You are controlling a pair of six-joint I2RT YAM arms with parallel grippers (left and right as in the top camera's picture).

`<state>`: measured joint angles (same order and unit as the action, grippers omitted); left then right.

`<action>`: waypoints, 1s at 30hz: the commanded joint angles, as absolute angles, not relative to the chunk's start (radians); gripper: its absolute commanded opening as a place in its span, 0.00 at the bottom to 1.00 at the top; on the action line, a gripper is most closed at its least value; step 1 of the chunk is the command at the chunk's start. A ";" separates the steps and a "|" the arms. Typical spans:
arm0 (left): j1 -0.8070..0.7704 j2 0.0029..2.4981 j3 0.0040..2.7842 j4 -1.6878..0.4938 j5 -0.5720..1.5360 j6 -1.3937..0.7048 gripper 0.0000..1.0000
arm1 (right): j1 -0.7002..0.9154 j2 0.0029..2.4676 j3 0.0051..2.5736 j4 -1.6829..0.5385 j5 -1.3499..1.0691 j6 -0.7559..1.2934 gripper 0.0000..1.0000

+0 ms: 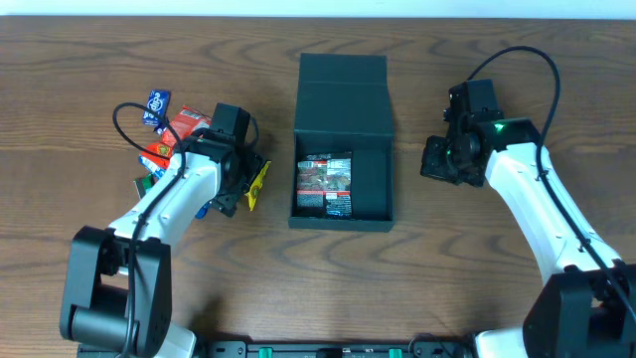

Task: Pack container
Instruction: 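Grasp the yellow chip bag with the left gripper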

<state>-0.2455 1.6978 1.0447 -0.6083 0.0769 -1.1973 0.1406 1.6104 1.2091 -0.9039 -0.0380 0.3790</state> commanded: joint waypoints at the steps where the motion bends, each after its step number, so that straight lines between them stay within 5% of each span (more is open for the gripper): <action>1: -0.241 1.726 1.042 -0.600 0.052 -1.204 0.84 | 0.136 1.595 1.225 -0.902 -0.010 0.384 0.02; 7: -0.241 1.752 1.042 -0.589 0.028 -1.203 0.66 | 0.136 1.595 1.225 -0.902 -0.003 0.377 0.02; 16: -0.235 1.752 1.053 -0.564 0.028 -1.090 0.09 | 0.136 1.595 1.225 -0.900 0.025 0.377 0.02; 30: -0.253 1.674 1.286 -0.691 0.078 -0.723 0.06 | 0.094 1.563 1.290 -0.914 0.037 0.373 0.02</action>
<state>-0.2417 1.7317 1.2079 -0.6884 0.0830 -0.8906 0.1127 1.6024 1.2522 -0.9127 0.0231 0.3786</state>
